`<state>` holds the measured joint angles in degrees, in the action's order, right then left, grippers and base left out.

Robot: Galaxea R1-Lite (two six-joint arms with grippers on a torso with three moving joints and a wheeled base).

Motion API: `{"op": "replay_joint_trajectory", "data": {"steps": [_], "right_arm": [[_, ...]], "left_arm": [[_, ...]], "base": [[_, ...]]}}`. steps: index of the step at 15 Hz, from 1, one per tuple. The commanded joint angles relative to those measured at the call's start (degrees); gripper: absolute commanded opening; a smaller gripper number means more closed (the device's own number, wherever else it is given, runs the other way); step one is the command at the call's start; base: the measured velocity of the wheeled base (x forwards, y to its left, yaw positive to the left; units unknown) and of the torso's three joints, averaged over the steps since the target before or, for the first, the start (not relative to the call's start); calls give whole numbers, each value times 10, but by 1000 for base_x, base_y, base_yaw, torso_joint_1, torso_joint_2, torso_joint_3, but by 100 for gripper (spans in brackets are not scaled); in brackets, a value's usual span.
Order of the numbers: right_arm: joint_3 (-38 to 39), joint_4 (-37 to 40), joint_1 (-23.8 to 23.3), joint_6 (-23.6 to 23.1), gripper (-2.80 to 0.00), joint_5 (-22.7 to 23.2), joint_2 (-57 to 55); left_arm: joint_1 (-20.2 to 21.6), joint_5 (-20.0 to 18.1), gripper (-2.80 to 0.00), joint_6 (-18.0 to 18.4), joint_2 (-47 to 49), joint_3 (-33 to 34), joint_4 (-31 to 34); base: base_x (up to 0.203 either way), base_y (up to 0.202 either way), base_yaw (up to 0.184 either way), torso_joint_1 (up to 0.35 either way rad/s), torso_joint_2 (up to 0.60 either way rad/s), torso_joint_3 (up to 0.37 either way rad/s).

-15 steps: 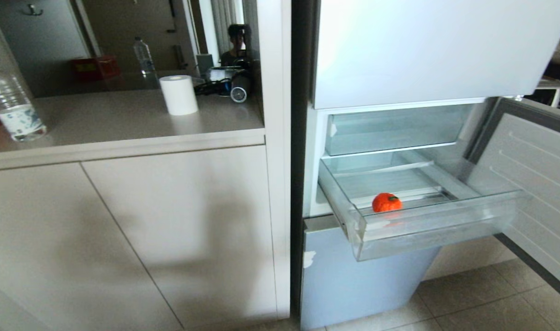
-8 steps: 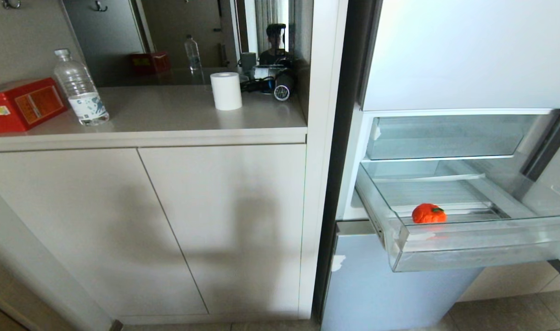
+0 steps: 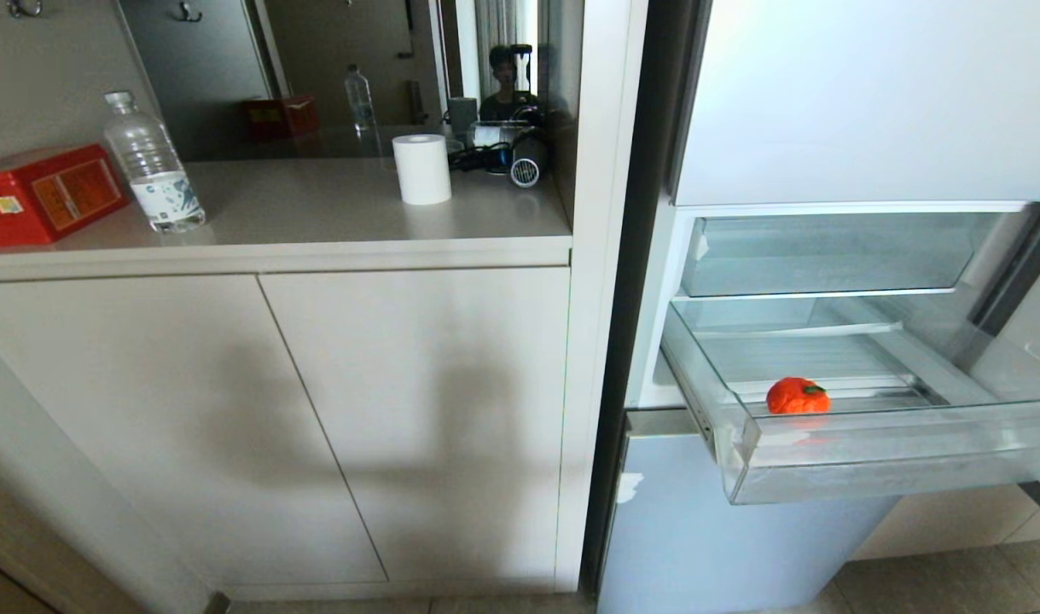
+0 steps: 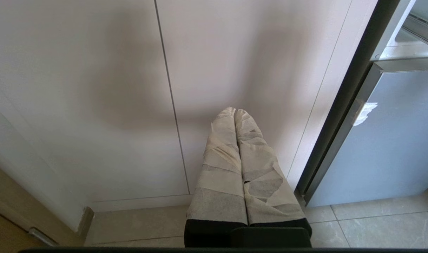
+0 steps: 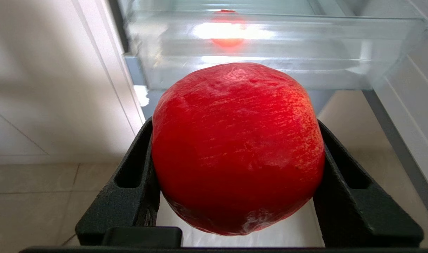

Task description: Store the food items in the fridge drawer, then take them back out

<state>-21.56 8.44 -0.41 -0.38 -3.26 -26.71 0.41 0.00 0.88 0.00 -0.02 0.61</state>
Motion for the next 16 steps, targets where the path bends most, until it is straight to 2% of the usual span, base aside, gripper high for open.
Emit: {"op": "replay_joint_trajectory", "data": {"steps": [1, 4, 7, 16], "right_arm": [[-77, -19, -2, 12, -280, -15, -224], [-165, -92, -5, 29, -280, -64, -418], [-254, -150, -20, 42, -280, -94, -560], [-429, -257, -100, 55, -280, -97, -853]], "left_arm": [[0, 0, -280, 0, 1, -1, 0], [0, 0, -280, 0, 1, 0, 0], [0, 0, -280, 0, 1, 0, 0], [0, 0, -280, 0, 1, 0, 0]], "base": [[0, 0, 0, 0, 0, 0], [0, 0, 0, 0, 0, 0], [0, 0, 0, 0, 0, 0], [0, 0, 0, 0, 0, 0]]}}
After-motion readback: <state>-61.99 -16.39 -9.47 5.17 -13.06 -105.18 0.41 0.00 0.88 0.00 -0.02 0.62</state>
